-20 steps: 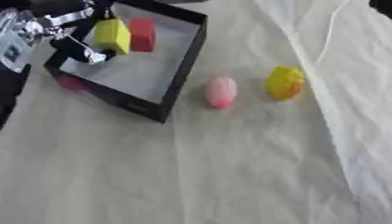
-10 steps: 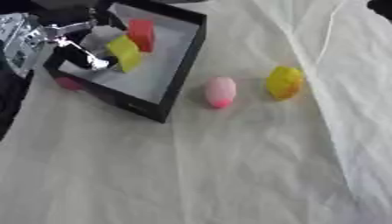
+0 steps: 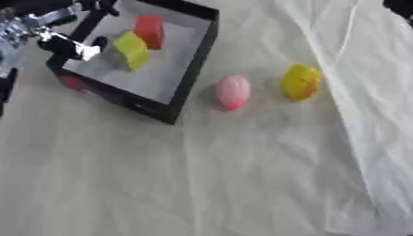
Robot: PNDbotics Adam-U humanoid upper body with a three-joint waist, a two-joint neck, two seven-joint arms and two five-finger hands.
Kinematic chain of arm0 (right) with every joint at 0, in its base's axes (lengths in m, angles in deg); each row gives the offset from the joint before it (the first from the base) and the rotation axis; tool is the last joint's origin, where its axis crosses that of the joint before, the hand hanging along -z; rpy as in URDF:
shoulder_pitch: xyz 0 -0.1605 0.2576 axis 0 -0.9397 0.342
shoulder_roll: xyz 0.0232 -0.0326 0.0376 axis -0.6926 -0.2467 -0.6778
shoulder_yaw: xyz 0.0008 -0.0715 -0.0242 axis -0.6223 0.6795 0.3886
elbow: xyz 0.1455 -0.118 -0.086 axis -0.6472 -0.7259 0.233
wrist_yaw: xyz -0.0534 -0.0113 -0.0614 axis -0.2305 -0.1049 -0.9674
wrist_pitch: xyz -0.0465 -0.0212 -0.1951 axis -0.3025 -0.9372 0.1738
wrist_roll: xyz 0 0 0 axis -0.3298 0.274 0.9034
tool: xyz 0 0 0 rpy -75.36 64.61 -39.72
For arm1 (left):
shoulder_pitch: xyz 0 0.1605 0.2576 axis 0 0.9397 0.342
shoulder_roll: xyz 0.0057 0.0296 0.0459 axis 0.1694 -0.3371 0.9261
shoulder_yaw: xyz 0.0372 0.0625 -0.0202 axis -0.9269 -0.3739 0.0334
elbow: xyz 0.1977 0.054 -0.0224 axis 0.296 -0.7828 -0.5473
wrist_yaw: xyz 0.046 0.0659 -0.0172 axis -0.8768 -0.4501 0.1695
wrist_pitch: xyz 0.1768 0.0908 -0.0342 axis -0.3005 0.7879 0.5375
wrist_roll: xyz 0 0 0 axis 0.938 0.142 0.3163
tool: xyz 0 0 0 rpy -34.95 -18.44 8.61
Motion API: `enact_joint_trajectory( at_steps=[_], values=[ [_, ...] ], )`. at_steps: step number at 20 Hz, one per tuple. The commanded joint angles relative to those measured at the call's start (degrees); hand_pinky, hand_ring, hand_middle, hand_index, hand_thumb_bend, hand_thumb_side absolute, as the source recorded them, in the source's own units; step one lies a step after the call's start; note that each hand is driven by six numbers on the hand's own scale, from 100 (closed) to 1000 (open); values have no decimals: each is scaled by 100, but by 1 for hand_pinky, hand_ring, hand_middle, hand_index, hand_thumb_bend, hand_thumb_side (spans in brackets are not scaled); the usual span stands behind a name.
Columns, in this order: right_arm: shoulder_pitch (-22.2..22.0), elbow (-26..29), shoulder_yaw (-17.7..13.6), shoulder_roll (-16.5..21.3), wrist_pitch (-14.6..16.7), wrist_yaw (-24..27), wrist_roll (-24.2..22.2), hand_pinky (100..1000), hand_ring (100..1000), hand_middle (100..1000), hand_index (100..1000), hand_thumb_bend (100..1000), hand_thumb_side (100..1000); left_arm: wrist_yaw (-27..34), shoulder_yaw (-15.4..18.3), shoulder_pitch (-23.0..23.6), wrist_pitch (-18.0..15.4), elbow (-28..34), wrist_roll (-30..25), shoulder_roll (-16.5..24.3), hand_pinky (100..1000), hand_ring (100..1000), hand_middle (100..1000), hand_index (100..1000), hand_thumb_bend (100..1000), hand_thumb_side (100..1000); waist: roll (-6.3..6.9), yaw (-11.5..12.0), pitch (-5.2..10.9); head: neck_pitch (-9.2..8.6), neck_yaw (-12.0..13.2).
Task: Pick up objects on the table and place them in the box.
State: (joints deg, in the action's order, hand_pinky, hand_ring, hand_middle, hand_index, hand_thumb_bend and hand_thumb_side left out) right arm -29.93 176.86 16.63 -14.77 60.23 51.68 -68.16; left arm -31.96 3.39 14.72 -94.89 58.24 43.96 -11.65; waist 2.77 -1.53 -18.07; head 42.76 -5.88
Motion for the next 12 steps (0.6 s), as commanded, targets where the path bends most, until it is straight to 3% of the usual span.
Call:
enact_joint_trajectory(
  at_steps=[1, 5, 9, 10, 12],
  values=[
    [-32, 101, -101, 228, 53, 29, 41, 1000, 835, 780, 822, 100, 523, 1305, 45, 27, -358, 897, -1277, 444, 841, 792, 773, 858, 100, 193, 21, 36, 253, 56, -94],
    [-162, 140, -120, 267, 142, 2, 70, 1000, 836, 780, 822, 100, 525, 2804, 240, 360, 515, 2027, -1702, 810, 832, 780, 763, 850, 100, 195, -32, 146, 300, 63, -199],
    [-299, 217, -124, 336, 271, -61, 69, 1000, 837, 781, 823, 100, 530, 3689, 557, 851, 1276, 2980, -1431, 1241, 817, 761, 747, 840, 100, 241, -89, 246, 337, 60, -275],
    [-331, 239, -122, 357, 308, -79, 70, 1000, 837, 781, 823, 100, 531, 3902, 636, 1010, 1428, 3214, -1264, 1339, 817, 760, 746, 838, 100, 267, -104, 265, 341, 58, -293],
    [-398, 296, -104, 417, 399, -127, 54, 1000, 838, 783, 824, 100, 515, 4347, 822, 1416, 1735, 3687, -852, 1511, 809, 751, 742, 835, 100, 472, -137, 303, 342, 46, -314]
  ],
)
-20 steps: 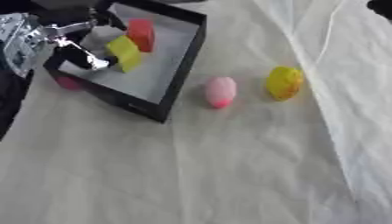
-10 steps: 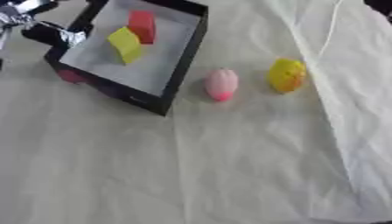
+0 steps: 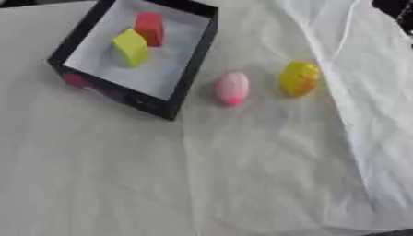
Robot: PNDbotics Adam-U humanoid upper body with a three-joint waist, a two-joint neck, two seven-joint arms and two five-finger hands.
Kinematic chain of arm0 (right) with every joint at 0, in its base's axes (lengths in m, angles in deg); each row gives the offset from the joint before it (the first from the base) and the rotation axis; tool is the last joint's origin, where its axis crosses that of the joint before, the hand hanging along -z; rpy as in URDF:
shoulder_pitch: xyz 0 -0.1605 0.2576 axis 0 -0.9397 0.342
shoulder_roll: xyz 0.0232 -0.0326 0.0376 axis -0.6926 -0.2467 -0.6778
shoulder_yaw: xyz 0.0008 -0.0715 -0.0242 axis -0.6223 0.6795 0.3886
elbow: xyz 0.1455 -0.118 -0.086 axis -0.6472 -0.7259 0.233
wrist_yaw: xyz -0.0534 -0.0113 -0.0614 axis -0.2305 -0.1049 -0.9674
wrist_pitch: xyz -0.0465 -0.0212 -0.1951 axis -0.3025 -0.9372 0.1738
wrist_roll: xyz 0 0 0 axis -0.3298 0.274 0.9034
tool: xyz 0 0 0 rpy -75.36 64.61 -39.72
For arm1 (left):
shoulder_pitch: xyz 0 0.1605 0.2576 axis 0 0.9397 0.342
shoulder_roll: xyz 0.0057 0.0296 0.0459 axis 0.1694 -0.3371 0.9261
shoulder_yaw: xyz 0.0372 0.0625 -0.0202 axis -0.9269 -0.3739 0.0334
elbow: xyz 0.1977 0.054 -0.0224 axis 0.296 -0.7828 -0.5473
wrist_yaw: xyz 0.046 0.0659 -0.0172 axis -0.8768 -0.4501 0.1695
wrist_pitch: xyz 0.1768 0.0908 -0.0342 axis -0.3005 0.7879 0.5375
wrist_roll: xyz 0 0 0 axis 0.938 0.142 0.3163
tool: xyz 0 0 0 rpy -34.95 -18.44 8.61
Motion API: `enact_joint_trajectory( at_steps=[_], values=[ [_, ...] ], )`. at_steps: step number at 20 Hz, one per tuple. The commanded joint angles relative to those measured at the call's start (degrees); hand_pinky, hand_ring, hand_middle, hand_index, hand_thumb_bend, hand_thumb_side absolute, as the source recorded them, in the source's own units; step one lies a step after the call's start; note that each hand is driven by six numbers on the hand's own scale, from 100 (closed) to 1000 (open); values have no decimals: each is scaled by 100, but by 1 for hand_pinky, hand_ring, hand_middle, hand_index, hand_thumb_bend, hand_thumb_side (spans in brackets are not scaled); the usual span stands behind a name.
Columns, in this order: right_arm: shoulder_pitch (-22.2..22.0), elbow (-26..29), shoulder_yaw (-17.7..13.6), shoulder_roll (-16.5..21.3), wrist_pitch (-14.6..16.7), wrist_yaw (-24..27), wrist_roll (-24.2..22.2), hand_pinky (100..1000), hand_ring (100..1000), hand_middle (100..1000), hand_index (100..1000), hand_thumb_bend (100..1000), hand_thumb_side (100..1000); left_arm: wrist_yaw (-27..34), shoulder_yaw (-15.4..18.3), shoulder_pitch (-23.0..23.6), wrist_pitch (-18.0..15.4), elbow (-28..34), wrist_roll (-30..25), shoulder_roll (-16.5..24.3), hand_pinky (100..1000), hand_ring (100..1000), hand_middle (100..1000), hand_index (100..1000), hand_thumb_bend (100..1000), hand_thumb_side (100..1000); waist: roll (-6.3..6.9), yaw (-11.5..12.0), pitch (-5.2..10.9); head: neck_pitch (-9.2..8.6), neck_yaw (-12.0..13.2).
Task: Pick up objects on the table and place them in the box.
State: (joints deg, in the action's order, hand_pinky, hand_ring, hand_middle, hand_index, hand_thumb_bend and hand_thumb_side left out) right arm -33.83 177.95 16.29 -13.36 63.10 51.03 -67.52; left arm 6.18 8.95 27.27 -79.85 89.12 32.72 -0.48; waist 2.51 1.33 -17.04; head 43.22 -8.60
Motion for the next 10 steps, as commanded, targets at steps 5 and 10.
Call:
enact_joint_trajectory(
  at_steps=[5, 10],
  values=[
    [-204, 368, 41, 576, 472, -319, -129, 1000, 843, 788, 829, 100, 453, 1495, 855, 1466, 615, 1783, 1607, 574, 794, 746, 754, 837, 100, 672, -185, 103, 206, -60, -74],
    [-425, 488, 142, 1044, 969, -843, -205, 1000, 855, 807, 843, 100, 402, 1582, 1305, 2590, 847, 2493, 2474, 132, 791, 747, 760, 836, 100, 592, -249, 153, 156, -128, -99]
  ],
)
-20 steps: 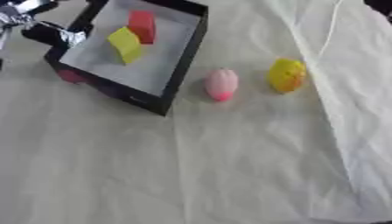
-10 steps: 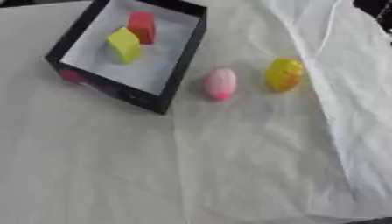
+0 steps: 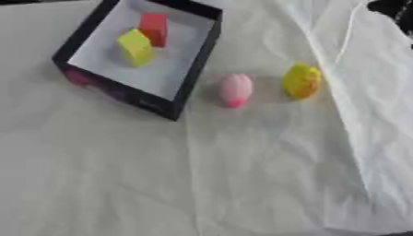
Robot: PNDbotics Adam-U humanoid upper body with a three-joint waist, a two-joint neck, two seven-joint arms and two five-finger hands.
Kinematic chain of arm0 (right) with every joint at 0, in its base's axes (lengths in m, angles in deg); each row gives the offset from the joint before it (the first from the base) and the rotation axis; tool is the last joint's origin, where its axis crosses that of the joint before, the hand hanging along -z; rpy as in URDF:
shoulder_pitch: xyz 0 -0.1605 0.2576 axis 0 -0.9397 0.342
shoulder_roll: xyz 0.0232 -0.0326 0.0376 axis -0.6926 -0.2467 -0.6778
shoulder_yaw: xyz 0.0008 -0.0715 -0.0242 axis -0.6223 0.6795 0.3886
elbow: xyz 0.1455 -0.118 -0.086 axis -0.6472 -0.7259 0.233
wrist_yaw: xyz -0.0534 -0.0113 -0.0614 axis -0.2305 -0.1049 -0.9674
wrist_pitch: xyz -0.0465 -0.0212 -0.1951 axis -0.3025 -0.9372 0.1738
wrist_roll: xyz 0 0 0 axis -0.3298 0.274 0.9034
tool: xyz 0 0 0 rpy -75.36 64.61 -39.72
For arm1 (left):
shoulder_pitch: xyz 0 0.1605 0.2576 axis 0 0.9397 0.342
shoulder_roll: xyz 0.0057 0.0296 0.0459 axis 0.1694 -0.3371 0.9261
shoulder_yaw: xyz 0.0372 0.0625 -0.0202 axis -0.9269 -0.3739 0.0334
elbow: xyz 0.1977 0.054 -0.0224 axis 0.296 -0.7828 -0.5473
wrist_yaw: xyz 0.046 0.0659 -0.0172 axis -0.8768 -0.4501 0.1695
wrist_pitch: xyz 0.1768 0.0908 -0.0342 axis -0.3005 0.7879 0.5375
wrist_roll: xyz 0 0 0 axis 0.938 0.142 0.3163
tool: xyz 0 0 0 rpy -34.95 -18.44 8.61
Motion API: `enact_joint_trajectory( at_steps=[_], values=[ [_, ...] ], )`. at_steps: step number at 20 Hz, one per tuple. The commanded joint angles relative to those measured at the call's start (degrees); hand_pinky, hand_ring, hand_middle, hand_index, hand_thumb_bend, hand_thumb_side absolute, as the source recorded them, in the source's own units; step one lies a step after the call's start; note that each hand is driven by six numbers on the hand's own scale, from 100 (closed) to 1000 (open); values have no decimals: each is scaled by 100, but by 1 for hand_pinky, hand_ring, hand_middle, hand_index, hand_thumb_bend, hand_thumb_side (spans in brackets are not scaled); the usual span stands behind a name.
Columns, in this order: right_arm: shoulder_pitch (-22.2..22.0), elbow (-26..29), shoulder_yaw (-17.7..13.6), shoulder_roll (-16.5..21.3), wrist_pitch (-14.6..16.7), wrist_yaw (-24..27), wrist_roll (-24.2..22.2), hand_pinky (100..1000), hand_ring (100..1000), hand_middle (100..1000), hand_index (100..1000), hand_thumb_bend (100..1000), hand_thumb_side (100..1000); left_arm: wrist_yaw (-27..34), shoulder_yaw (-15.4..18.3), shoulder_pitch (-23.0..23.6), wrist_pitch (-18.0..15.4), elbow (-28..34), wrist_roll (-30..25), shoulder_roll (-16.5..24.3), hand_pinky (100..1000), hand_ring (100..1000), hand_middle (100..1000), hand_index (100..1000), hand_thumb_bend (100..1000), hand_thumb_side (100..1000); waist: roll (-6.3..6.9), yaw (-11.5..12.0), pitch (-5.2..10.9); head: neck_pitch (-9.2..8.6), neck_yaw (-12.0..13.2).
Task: Pick up objects on the table and place them in the box.
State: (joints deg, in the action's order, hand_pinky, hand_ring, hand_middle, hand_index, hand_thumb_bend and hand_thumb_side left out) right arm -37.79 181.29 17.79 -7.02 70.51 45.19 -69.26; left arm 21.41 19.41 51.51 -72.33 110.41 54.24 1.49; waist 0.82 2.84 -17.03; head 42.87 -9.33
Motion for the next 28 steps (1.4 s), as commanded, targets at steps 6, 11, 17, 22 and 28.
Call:
enact_joint_trajectory(
  at_steps=[6, 11, 17, 22, 28],
  values=[
    [-213, 164, 122, 1095, 937, -1196, 27, 995, 869, 833, 862, 100, 232, -146, 528, 1003, 538, 678, 387, -666, 786, 740, 750, 828, 100, 568, -115, -25, 139, -161, -15],
    [-183, -105, 316, 1514, 1319, -1819, 202, 984, 870, 835, 866, 100, 203, -155, 632, 1339, 744, 765, 318, -1069, 783, 736, 743, 822, 100, 565, -126, -10, 145, -177, -46],
    [206, -772, 646, 1860, 1455, -2166, 234, 972, 865, 828, 875, 100, 198, -221, 678, 1465, 1052, 792, 249, -1338, 782, 735, 740, 820, 100, 567, -161, 47, 166, -157, -112],
    [701, -1253, 1005, 1968, 1505, -2476, 128, 964, 870, 832, 886, 100, 206, -263, 662, 1481, 1143, 783, 258, -1361, 781, 734, 738, 816, 100, 569, -190, 114, 198, -119, -206],
    [1292, -1814, 1494, 1864, 1564, -2974, -193, 963, 872, 832, 889, 100, 225, -276, 632, 1478, 1216, 770, 260, -1386, 780, 732, 736, 813, 100, 572, -223, 172, 245, -77, -316]
  ],
)
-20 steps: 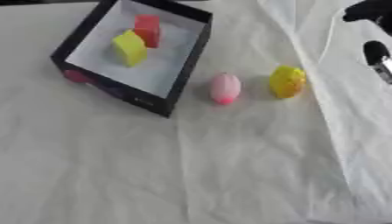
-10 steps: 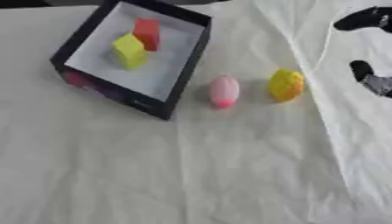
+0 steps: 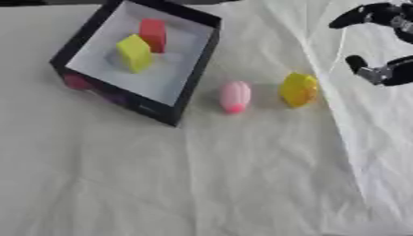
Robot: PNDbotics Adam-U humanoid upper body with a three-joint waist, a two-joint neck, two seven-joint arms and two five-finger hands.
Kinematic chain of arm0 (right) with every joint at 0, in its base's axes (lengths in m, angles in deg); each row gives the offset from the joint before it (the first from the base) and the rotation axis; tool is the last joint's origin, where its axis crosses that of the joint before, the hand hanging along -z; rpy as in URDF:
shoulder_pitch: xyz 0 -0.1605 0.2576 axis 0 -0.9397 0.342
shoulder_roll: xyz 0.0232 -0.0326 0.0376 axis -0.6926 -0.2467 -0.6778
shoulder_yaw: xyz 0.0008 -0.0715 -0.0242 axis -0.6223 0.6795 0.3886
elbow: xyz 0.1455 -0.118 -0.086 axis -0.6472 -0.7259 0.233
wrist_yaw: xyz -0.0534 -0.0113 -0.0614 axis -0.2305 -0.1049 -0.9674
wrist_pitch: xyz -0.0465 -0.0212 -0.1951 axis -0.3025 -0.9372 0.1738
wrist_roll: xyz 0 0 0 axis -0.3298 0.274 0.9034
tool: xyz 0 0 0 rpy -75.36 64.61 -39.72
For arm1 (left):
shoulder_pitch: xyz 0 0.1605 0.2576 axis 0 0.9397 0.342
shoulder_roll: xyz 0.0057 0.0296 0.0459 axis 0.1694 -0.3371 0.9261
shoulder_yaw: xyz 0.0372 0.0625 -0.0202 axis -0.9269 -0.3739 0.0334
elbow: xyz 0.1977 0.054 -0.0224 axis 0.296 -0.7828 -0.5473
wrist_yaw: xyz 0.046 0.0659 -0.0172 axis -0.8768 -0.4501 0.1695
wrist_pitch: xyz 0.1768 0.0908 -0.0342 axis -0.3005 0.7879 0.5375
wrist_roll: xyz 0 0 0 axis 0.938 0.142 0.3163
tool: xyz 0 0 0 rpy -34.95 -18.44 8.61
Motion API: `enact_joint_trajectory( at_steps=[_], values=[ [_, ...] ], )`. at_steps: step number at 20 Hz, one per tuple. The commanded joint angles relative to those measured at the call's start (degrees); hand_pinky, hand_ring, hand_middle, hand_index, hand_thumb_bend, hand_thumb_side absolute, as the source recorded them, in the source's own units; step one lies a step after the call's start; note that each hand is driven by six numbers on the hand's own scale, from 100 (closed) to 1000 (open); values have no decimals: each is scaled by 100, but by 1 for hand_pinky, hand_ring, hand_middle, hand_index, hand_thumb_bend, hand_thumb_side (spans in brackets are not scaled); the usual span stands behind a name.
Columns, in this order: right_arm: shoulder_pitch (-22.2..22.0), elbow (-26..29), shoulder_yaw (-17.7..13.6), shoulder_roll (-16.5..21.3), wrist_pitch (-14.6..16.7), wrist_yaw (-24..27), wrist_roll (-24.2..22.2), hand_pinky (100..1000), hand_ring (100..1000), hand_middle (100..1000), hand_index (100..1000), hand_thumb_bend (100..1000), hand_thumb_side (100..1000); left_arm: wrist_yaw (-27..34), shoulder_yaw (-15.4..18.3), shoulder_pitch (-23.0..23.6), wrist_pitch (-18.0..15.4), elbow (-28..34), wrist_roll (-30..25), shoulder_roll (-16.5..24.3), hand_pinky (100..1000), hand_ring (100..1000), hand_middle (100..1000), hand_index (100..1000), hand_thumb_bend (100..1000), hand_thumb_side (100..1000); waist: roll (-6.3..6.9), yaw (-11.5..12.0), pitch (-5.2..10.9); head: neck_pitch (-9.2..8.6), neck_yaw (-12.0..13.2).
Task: Pick up objects on the table and place them in the box.
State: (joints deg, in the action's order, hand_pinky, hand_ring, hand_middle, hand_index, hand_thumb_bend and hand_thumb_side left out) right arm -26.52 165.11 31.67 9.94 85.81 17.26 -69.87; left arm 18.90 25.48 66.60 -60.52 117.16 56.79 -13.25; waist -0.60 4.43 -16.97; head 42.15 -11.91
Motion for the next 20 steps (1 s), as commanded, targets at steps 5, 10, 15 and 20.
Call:
enact_joint_trajectory(
  at_steps=[5, 10, 15, 20],
  values=[
    [477, -635, 341, -14, 180, -556, -433, 967, 875, 826, 891, 100, 271, -36, 24, -32, 79, 88, 27, 93, 780, 731, 731, 809, 100, 573, -105, 40, 264, 28, -103],
    [501, -625, 463, -197, 256, -801, -696, 995, 893, 836, 899, 100, 286, -77, 39, 1, 117, 62, 38, 101, 779, 730, 728, 807, 100, 575, -121, 21, 258, 61, -83],
    [411, -426, 501, -374, 104, -677, -1067, 1000, 899, 838, 909, 100, 263, -124, 37, 30, 158, 34, 26, 89, 779, 729, 726, 805, 100, 578, -118, -3, 240, 108, -61],
    [401, -427, 450, -480, 158, -555, -1343, 1000, 905, 837, 915, 100, 267, -144, 40, 38, 171, 23, 16, 68, 779, 728, 722, 804, 100, 579, -110, -4, 227, 126, -16]
  ],
)
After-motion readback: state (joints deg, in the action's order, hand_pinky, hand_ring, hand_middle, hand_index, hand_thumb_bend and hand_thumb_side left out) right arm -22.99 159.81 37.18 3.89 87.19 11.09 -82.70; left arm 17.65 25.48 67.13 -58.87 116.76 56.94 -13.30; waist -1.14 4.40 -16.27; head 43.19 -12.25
